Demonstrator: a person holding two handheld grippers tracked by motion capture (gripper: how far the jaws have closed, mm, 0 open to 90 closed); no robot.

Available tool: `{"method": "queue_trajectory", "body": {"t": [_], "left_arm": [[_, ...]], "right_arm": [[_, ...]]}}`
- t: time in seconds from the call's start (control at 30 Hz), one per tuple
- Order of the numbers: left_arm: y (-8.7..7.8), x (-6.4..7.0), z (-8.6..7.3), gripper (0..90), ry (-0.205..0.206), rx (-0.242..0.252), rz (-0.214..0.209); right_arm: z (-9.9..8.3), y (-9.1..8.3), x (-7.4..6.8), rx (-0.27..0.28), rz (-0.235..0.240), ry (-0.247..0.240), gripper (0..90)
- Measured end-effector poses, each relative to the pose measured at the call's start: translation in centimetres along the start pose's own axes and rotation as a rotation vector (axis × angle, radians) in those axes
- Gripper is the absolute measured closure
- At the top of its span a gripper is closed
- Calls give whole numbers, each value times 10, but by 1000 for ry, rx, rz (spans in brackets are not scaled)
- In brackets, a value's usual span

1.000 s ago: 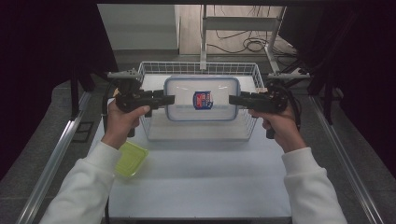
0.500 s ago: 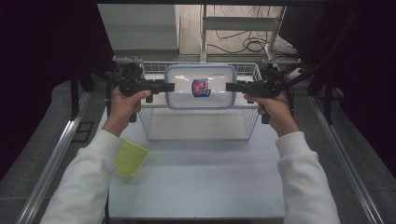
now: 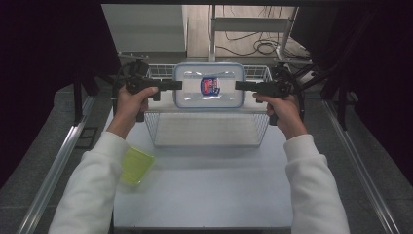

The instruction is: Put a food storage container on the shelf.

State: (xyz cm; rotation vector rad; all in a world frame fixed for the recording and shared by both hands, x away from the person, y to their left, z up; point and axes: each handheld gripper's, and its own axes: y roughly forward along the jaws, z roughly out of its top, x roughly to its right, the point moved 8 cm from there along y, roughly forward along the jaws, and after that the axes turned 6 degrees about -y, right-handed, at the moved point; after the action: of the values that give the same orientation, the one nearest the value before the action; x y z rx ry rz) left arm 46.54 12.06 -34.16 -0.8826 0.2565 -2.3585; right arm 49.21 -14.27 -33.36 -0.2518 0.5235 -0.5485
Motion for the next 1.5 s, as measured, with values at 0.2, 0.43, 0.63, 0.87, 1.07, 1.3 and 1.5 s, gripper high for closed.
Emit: {"method": "queue_trajectory", "body": {"t": [0.2, 0.43, 0.63, 0.87, 1.07, 1.3, 1.5], "left_arm": [[7, -5, 4, 491, -31, 20, 17], [18, -18, 3, 414, -46, 8, 79], [18, -26, 0, 300, -101, 55, 74], [-1, -18, -8, 296, -35, 58, 115], [-17, -9, -21, 268, -8, 66, 115], [-26, 0, -34, 258, 13, 49, 105], [-27, 6, -48, 244, 44, 12, 112]], "right_arm": [[2, 4, 6, 14, -7, 82, 477], [0, 9, 13, 9, -93, 157, 424], [-6, 2, 23, 96, -174, 215, 402], [-15, -28, 12, 90, -226, 36, 661], [-42, -27, -16, -65, -182, -138, 885], [-60, 2, -39, -150, -120, -217, 887], [-61, 25, -33, -154, -161, -217, 887]]}}
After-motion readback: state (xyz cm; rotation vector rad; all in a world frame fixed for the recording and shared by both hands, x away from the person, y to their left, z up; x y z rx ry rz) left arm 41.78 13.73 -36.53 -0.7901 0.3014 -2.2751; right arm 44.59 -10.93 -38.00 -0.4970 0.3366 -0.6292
